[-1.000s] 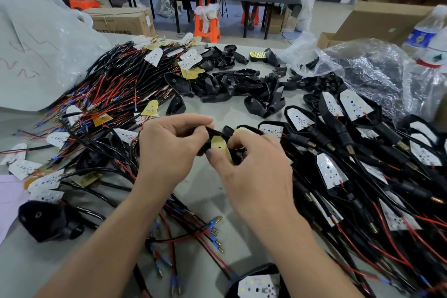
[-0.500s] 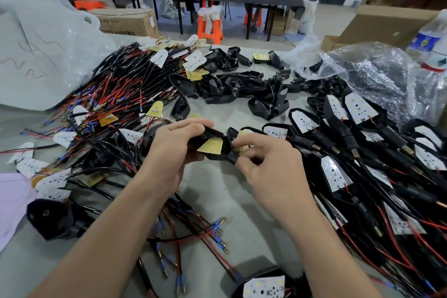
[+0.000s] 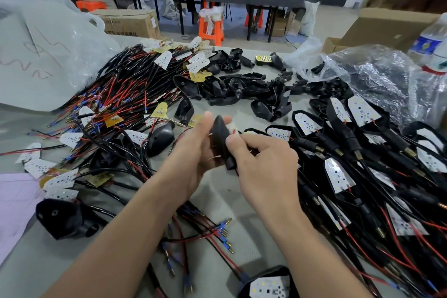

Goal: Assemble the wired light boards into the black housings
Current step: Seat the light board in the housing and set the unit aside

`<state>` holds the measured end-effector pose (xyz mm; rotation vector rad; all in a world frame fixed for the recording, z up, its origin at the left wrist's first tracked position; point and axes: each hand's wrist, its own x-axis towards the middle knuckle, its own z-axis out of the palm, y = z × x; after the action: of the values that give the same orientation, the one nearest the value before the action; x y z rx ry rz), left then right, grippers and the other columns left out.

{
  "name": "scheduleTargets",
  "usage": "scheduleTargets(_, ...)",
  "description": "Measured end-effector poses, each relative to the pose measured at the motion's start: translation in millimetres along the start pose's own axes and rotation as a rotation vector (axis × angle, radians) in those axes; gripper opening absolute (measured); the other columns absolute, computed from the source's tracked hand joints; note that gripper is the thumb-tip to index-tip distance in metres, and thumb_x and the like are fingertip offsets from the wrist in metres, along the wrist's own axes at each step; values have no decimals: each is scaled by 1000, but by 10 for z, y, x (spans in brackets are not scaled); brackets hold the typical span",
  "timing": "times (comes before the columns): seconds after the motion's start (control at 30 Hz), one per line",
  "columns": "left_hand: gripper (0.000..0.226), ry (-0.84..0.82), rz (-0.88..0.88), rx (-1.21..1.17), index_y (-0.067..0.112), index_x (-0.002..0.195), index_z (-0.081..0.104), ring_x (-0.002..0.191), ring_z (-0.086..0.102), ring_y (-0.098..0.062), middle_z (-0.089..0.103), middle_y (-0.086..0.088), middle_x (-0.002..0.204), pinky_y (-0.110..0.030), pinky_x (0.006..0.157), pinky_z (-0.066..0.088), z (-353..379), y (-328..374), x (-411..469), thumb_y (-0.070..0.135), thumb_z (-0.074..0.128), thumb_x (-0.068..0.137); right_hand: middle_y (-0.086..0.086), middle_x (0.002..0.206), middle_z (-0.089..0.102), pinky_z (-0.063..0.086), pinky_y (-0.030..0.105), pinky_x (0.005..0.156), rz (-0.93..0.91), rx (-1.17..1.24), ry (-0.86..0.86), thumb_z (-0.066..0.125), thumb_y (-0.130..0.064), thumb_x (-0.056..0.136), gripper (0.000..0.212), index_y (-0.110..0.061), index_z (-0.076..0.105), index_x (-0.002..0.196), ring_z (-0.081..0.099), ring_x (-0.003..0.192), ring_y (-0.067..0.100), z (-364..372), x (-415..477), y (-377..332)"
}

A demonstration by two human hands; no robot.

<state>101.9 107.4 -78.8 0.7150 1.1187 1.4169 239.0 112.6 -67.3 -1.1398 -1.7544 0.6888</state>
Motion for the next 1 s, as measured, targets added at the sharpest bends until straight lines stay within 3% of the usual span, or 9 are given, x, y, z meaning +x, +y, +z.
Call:
scheduleTargets(0.13,24,-125,74,-13,9,117,68,102,75,-26,76,-16,113,-32,78,62,22,17,-64,21,50,107,-12,45,40,30,27,54,129,189,-5,59,-34,97,45,-24,55,53,36,49,7,81,96,-20)
scheduleTargets(0.23,28,-138,27,59,5,125,65,105,73,-36,72,-22,122,-44,86,62,-4,53,-79,18,47,108,-13,45,40,32,25,51,101,265,70,59,-33,95,43,-23,56,53,35,48,6,67,246,-70)
scheduleTargets(0.33,36,-193,-23,91,2,131,61,105,70,-40,70,-22,122,-55,97,57,58,65,-87,23,40,110,3,49,51,47,43,53,55,230,167,58,-30,93,38,-8,61,62,47,51,25,94,487,-147)
scheduleTargets(0.4,36,-196,-35,-52,9,127,62,96,72,-26,73,-15,115,-44,84,61,79,112,-80,29,37,110,2,52,60,53,46,63,68,216,185,59,-31,95,39,-8,65,63,56,54,25,144,635,-256)
scheduleTargets(0.47,33,-161,12,-136,12,122,62,89,73,-18,75,-9,110,-35,73,62,18,170,-38,32,40,106,-4,57,67,55,41,67,52,147,154,61,-34,95,41,-14,67,60,62,56,17,203,743,-393)
scheduleTargets(0.57,27,-106,117,-150,8,107,65,75,67,-18,74,-8,92,-36,66,58,-63,207,9,23,43,104,-4,59,70,54,33,63,3,134,11,64,-31,96,39,-14,70,62,62,51,9,310,863,-613)
scheduleTargets(0.67,35,-56,105,-199,9,95,65,58,54,-18,67,-8,73,-28,53,44,-38,192,15,18,33,108,8,68,74,53,33,55,91,321,-96,64,-22,98,32,-6,73,73,60,48,13,388,1018,-807)
scheduleTargets(0.83,47,-278,-57,4,2,115,69,54,48,-21,63,-15,80,-26,53,43,-210,153,-10,29,33,103,11,76,76,44,22,44,327,644,155,62,-14,100,15,-11,68,86,60,52,14,284,1536,-896)
scheduleTargets(1.0,51,-704,-171,36,3,115,72,49,46,-13,61,-9,72,-21,49,40,-587,296,-31,38,47,88,3,59,65,37,22,38,448,527,281,59,-8,96,19,-13,55,79,51,44,11,121,2132,-576)
